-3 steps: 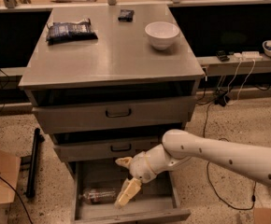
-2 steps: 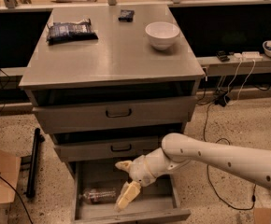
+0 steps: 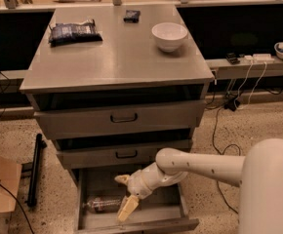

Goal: Pick water bottle from bottom drawer and place on counter

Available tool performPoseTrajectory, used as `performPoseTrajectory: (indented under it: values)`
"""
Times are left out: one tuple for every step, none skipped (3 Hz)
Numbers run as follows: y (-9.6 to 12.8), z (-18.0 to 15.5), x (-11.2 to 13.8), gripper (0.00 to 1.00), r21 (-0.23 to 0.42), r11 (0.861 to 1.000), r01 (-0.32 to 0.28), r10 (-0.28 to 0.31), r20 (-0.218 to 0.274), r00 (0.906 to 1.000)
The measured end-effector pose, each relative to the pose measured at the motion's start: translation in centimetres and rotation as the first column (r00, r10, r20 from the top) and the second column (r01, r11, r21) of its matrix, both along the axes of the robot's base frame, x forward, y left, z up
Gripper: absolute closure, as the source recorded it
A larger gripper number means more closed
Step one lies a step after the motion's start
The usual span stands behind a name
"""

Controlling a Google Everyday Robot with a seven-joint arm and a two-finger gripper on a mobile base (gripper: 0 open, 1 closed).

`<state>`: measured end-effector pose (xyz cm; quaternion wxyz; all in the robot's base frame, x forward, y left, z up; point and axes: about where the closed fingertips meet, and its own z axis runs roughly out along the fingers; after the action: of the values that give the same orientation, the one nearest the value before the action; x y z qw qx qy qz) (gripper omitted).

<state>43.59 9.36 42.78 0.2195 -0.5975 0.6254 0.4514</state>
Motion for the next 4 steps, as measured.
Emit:
performPoseTrajectory:
  values:
    - [1.8,-5.7,1.5,0.00,0.007,1.000,0.005,-0.005,-0.003,1.0000]
    - [2.8,-9.2,3.0,0.00,0.013,0.999,0.044,-0.044,0.003,0.9990]
    - [2.8,-9.2,3.0,0.00,0.013,0.999,0.044,-0.044,0.003,0.9990]
    - [4.0,-12.7,3.2,0.00,-0.064,0.995,0.076,-0.079,-0.043,0.9959]
